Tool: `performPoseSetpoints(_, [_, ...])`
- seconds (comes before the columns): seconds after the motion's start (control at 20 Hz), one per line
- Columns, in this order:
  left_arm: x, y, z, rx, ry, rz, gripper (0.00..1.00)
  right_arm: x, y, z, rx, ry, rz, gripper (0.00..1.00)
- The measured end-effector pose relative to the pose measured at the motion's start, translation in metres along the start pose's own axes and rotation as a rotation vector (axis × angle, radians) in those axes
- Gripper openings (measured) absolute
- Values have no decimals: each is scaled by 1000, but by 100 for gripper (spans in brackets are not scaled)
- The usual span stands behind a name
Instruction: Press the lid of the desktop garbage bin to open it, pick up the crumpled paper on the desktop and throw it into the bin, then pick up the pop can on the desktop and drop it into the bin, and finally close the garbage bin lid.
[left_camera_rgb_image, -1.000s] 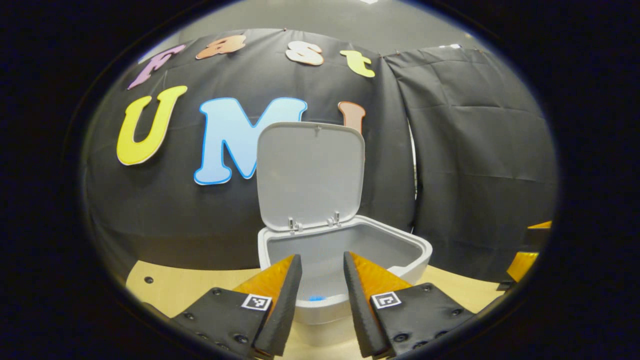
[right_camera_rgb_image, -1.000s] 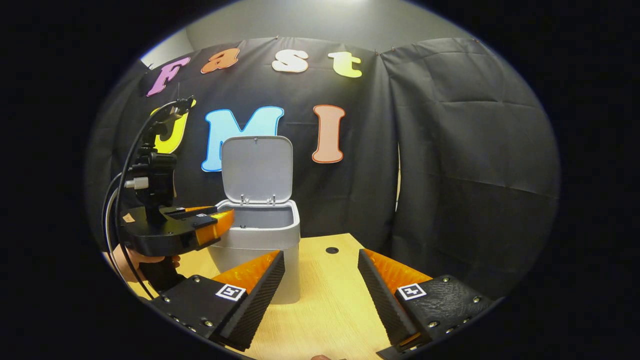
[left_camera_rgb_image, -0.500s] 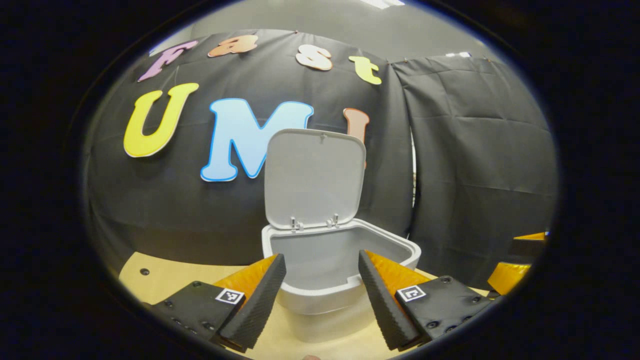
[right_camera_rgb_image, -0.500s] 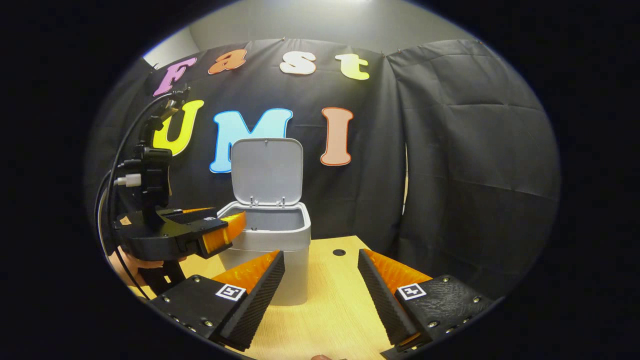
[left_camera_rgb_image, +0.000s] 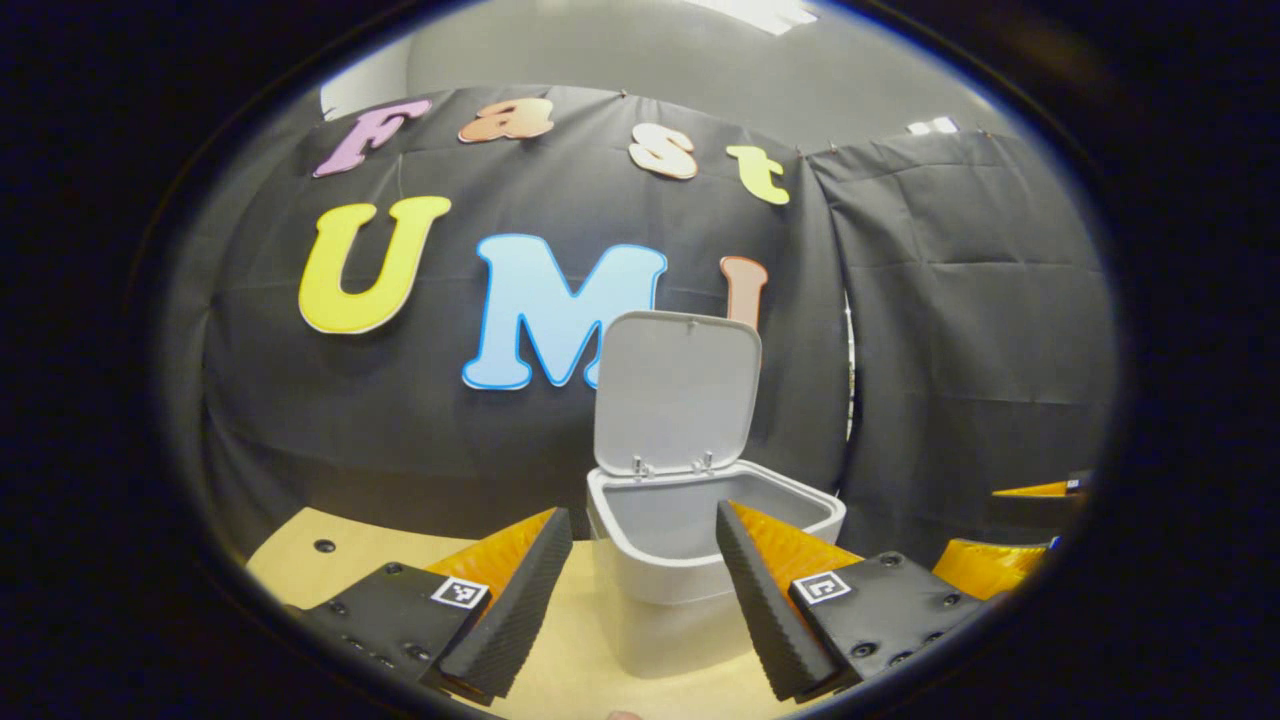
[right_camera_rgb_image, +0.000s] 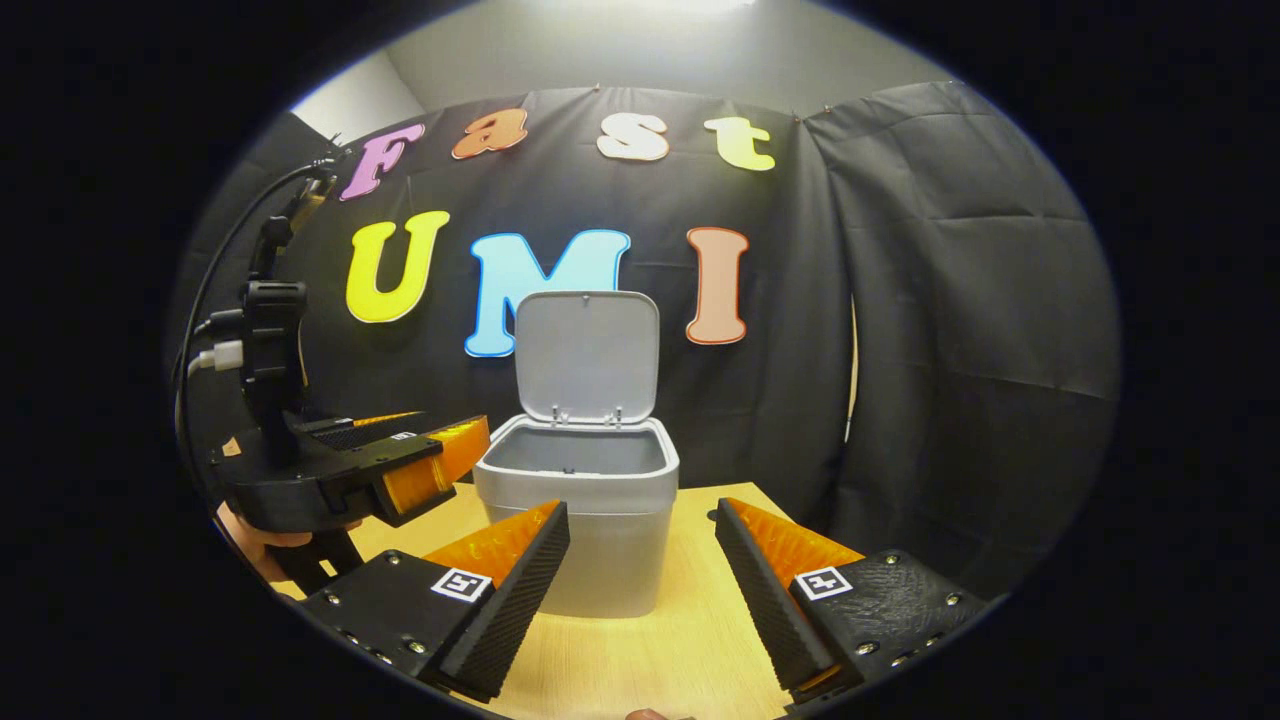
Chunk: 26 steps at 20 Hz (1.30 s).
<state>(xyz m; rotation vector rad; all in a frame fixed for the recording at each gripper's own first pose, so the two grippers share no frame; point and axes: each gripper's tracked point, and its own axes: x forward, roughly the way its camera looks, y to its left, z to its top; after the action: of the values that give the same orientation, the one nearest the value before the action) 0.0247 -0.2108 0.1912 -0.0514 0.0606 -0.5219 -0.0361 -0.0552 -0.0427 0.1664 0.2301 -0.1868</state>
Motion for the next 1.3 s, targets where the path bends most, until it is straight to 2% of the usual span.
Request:
performPoseSetpoints(0.3, [-39, 40, 5, 3, -22, 101, 95, -4, 32, 3, -28, -30, 84, 94])
performPoseSetpoints(0.5, [-64, 58, 2, 6, -16, 139, 95, -2, 52, -4, -6, -11, 136, 94])
performPoseSetpoints(0.95, [-113, 78, -1, 5, -14, 197, 95, -4, 99, -42, 8, 112, 247, 95])
performPoseSetpoints(1.3, [-143, 101, 2, -4, -18, 245, 95, -13, 144, -91, -32, 276, 388, 95])
